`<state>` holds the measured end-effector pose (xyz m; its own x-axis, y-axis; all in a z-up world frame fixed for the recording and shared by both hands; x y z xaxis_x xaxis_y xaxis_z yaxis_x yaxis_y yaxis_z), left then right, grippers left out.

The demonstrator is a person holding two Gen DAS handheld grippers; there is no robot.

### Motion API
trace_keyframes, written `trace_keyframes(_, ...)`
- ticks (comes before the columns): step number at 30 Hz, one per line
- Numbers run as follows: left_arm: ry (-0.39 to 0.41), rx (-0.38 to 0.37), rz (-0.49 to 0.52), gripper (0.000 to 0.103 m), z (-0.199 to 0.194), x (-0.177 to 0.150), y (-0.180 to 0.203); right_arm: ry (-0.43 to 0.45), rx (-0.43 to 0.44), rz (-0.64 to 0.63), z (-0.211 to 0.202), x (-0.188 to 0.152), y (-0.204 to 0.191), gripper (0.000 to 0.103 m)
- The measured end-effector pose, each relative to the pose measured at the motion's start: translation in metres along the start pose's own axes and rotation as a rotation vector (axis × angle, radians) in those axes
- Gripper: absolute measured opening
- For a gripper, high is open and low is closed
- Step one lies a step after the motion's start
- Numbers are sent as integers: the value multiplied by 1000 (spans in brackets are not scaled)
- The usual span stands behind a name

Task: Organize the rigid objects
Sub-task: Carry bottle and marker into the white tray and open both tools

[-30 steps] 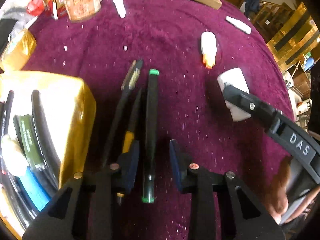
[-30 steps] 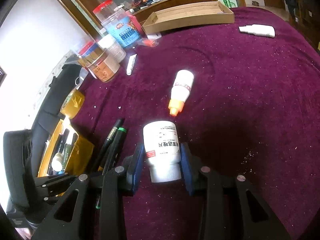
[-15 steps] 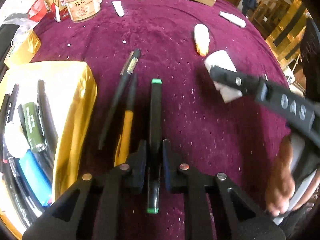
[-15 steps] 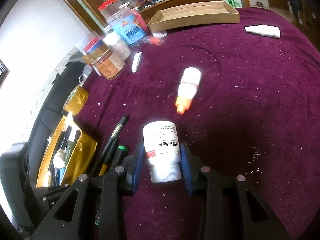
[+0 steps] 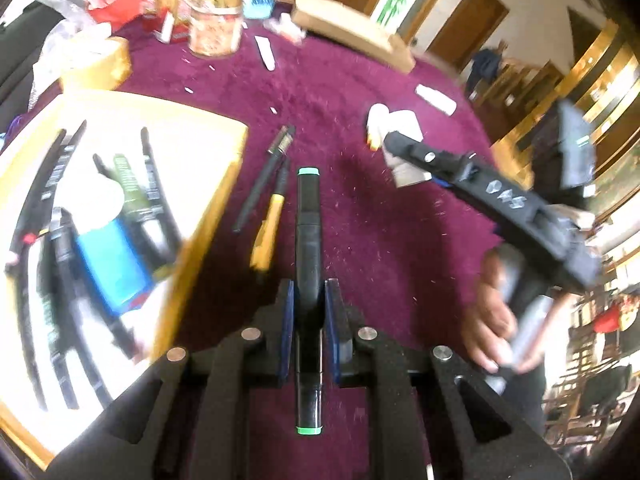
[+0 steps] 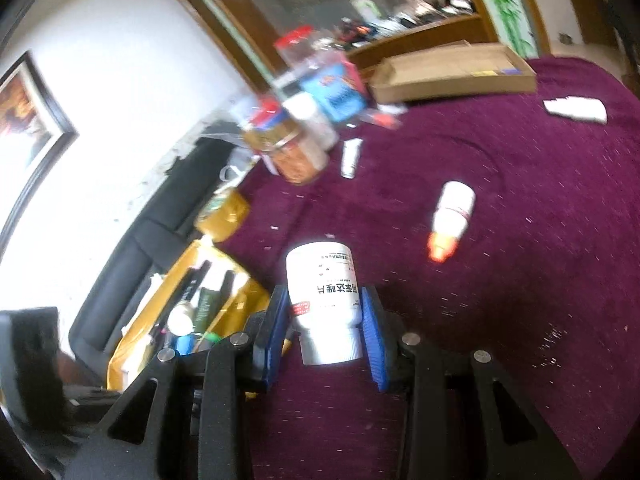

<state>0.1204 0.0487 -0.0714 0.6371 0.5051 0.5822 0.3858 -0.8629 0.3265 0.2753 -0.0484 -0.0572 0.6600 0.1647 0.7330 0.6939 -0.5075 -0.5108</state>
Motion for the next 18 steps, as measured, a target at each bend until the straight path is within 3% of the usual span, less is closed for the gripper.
trace_keyframes(4,87,13,-58,12,-49,8,-39,11,74,-98,-3,-6,-32,32)
trace_keyframes(9,197,110,-145,12,-97,15,-110,-43,205,-143,2,-27,-66,32)
trace_keyframes(13,173,147,-230,12,-92,11,-160,-113,289,-107,5,-37,-106,32)
trace_keyframes(16,153,161,-245,12,-87,-1,-175,-184,211,-183,25,-53,-146,32)
trace_keyframes(18,139,161,-249,12,-82,-7,-175,-207,208,-237,42,-70,-169,32)
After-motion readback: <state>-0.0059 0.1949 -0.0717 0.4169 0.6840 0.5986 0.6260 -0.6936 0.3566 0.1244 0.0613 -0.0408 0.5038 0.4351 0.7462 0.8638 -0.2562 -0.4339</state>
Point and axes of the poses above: each gripper's, at about its wrist camera, not at the fingertips, and z roughly the way its jaws point, y to its right, x to its top, the point moved 7 cm from there along z, roughly the way its jaws point, and after that the axes turned 10 degrees about y, right-handed, at the moved point
